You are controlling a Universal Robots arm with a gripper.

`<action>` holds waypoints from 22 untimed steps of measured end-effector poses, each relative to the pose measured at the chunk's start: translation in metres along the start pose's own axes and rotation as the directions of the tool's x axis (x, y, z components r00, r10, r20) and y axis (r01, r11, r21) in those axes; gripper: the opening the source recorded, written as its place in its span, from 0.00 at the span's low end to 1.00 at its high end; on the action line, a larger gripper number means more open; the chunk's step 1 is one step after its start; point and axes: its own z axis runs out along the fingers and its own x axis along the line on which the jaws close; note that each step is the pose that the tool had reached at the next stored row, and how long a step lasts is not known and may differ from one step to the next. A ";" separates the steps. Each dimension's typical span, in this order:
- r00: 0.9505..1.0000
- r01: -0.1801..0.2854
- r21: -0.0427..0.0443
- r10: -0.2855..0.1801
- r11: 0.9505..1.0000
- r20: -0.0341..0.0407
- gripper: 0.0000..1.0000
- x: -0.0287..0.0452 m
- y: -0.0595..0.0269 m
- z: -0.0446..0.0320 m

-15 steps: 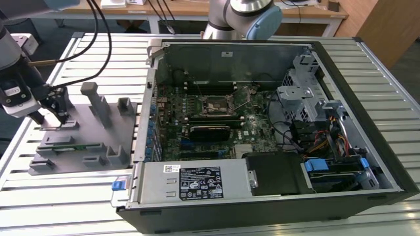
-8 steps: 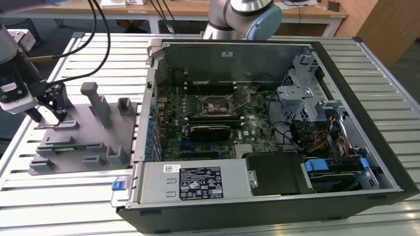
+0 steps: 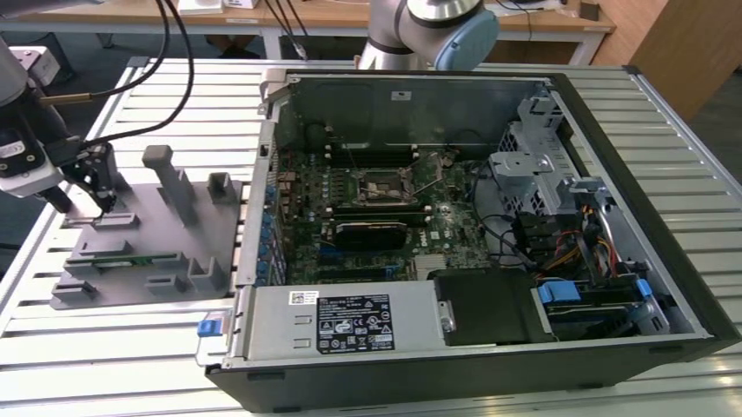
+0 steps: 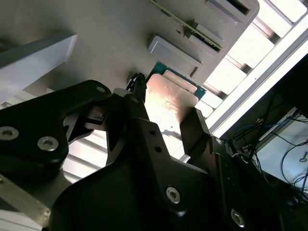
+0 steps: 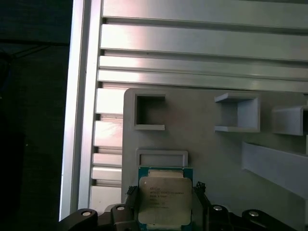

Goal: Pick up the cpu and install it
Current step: 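Pick up the cpu and move it towards the insertion slot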

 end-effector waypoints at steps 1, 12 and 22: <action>1.000 0.000 0.000 0.000 1.000 0.000 0.53 0.0000 0.0000 -0.0008; 1.000 0.000 -0.003 0.000 1.000 0.000 0.53 0.0000 0.0003 -0.0108; 1.000 0.000 -0.003 0.000 1.000 0.000 0.53 0.0004 0.0009 -0.0269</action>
